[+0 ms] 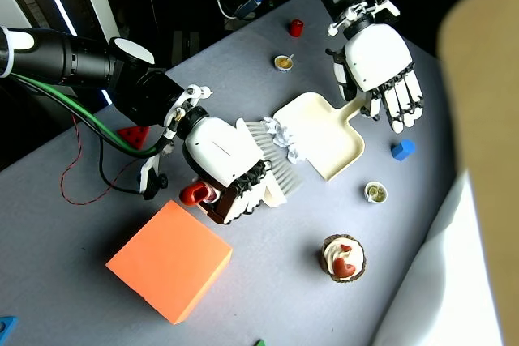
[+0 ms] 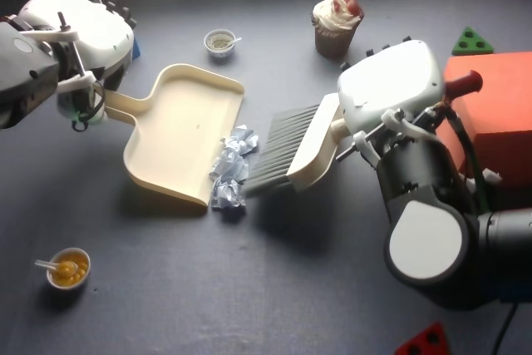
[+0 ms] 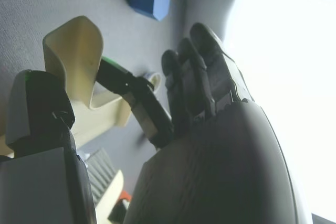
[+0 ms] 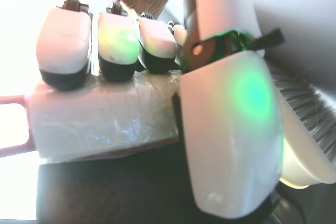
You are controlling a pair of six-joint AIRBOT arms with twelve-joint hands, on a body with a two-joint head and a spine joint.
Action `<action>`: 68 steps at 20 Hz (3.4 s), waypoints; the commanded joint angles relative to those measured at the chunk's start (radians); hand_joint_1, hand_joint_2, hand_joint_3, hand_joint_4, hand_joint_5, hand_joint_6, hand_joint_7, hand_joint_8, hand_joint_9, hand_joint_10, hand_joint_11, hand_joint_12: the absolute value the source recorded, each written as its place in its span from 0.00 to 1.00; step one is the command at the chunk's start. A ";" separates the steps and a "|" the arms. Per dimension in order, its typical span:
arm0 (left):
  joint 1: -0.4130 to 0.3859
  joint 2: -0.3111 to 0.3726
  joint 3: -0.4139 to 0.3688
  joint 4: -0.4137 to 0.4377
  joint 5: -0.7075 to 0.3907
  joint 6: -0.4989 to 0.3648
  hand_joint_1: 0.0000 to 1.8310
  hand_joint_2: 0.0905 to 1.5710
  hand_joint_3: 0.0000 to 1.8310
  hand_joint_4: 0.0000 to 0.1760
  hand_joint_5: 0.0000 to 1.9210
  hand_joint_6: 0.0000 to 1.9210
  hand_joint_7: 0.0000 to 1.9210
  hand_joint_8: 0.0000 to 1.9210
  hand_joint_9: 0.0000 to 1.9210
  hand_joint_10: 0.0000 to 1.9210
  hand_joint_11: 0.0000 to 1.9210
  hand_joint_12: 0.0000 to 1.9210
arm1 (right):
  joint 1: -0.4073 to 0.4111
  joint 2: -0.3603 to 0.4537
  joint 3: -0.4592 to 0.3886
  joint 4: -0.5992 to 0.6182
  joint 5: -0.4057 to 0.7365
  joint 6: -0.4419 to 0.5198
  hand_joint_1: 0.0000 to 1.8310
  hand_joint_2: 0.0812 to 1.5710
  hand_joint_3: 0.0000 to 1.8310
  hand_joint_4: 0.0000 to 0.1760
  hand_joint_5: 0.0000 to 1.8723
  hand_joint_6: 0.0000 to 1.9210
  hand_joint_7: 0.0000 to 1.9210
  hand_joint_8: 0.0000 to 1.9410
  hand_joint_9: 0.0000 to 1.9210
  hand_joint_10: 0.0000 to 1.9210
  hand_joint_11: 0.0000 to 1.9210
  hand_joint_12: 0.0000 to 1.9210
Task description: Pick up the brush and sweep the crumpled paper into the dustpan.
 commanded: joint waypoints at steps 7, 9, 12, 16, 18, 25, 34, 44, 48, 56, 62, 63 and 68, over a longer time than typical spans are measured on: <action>-0.002 0.017 -0.001 0.039 -0.079 0.006 0.61 0.67 0.00 0.00 0.55 0.45 0.19 0.00 0.15 0.00 0.04 0.31 | 0.124 0.082 -0.005 -0.081 0.085 -0.138 0.79 0.71 0.00 0.00 0.65 1.00 0.71 1.00 0.77 1.00 0.84 1.00; -0.002 0.019 -0.004 0.039 -0.082 0.006 0.61 0.67 0.00 0.00 0.56 0.43 0.20 0.00 0.16 0.00 0.05 0.32 | 0.177 0.101 -0.026 -0.094 0.116 -0.217 0.80 0.71 0.00 0.00 0.65 1.00 0.71 1.00 0.77 1.00 0.83 1.00; -0.002 0.018 -0.006 0.039 -0.083 0.006 0.61 0.67 0.00 0.00 0.55 0.45 0.20 0.00 0.16 0.00 0.03 0.32 | 0.260 0.121 -0.080 -0.108 0.164 -0.422 0.79 0.72 0.00 0.00 0.67 1.00 0.71 1.00 0.77 1.00 0.79 1.00; -0.001 0.018 -0.009 0.039 -0.083 0.006 0.62 0.67 0.00 0.00 0.55 0.44 0.21 0.00 0.16 0.00 0.04 0.33 | 0.302 0.118 -0.183 -0.109 0.170 -0.675 0.78 0.73 0.00 0.00 0.66 1.00 0.70 1.00 0.76 1.00 0.78 1.00; 0.000 0.018 -0.011 0.039 -0.083 0.006 0.61 0.67 0.00 0.00 0.55 0.45 0.21 0.00 0.17 0.00 0.04 0.33 | 0.302 0.109 -0.225 -0.108 0.146 -0.780 0.78 0.73 0.00 0.00 0.67 1.00 0.69 1.00 0.75 1.00 0.76 1.00; 0.004 0.019 -0.016 0.038 -0.078 0.006 0.61 0.66 0.00 0.00 0.56 0.43 0.20 0.00 0.16 0.00 0.04 0.33 | 0.200 0.018 -0.224 -0.124 0.043 -0.925 0.79 0.72 0.00 0.00 0.66 1.00 0.67 1.00 0.71 1.00 0.70 1.00; 0.016 0.020 -0.018 0.032 -0.070 0.006 0.60 0.67 0.00 0.03 0.55 0.44 0.20 0.00 0.17 0.00 0.06 0.31 | 0.139 -0.124 -0.088 -0.162 -0.020 -0.978 0.79 0.72 0.00 0.00 0.67 1.00 0.69 1.00 0.72 1.00 0.70 0.99; 0.021 0.020 -0.017 0.035 -0.069 0.006 0.61 0.67 0.00 0.00 0.55 0.45 0.18 0.00 0.14 0.00 0.01 0.32 | 0.135 -0.232 0.041 -0.205 -0.065 -0.844 0.80 0.72 0.00 0.00 0.67 1.00 0.68 1.00 0.71 1.00 0.70 1.00; 0.022 0.021 -0.017 0.032 -0.071 0.006 0.62 0.67 0.00 0.00 0.55 0.44 0.19 0.00 0.15 0.00 0.02 0.32 | 0.133 -0.262 0.086 -0.219 -0.090 -0.769 0.80 0.72 0.00 0.00 0.67 1.00 0.69 1.00 0.72 1.00 0.72 1.00; 0.022 0.020 -0.017 0.030 -0.073 0.006 0.61 0.68 0.00 0.00 0.54 0.47 0.18 0.00 0.14 0.00 0.01 0.34 | 0.080 -0.285 0.165 -0.243 -0.159 -0.609 0.78 0.71 0.00 0.00 0.68 1.00 0.69 1.00 0.73 1.00 0.71 1.00; 0.022 0.020 -0.015 0.030 -0.076 0.006 0.61 0.67 0.00 0.00 0.54 0.46 0.18 0.00 0.14 0.00 0.00 0.34 | 0.091 -0.288 0.167 -0.240 -0.200 -0.555 0.78 0.72 0.00 0.00 0.68 1.00 0.70 1.00 0.73 1.00 0.72 1.00; 0.021 0.020 -0.015 0.030 -0.077 0.006 0.61 0.67 0.00 0.00 0.54 0.46 0.19 0.00 0.14 0.00 0.01 0.35 | 0.096 -0.289 0.168 -0.246 -0.204 -0.550 0.78 0.72 0.00 0.00 0.69 1.00 0.70 1.00 0.73 1.00 0.72 1.00; 0.021 0.019 -0.014 0.030 -0.080 0.006 0.62 0.67 0.00 0.00 0.55 0.44 0.19 0.00 0.15 0.00 0.02 0.30 | 0.106 -0.294 0.161 -0.263 -0.225 -0.540 0.79 0.72 0.00 0.00 0.69 1.00 0.71 1.00 0.74 1.00 0.72 1.00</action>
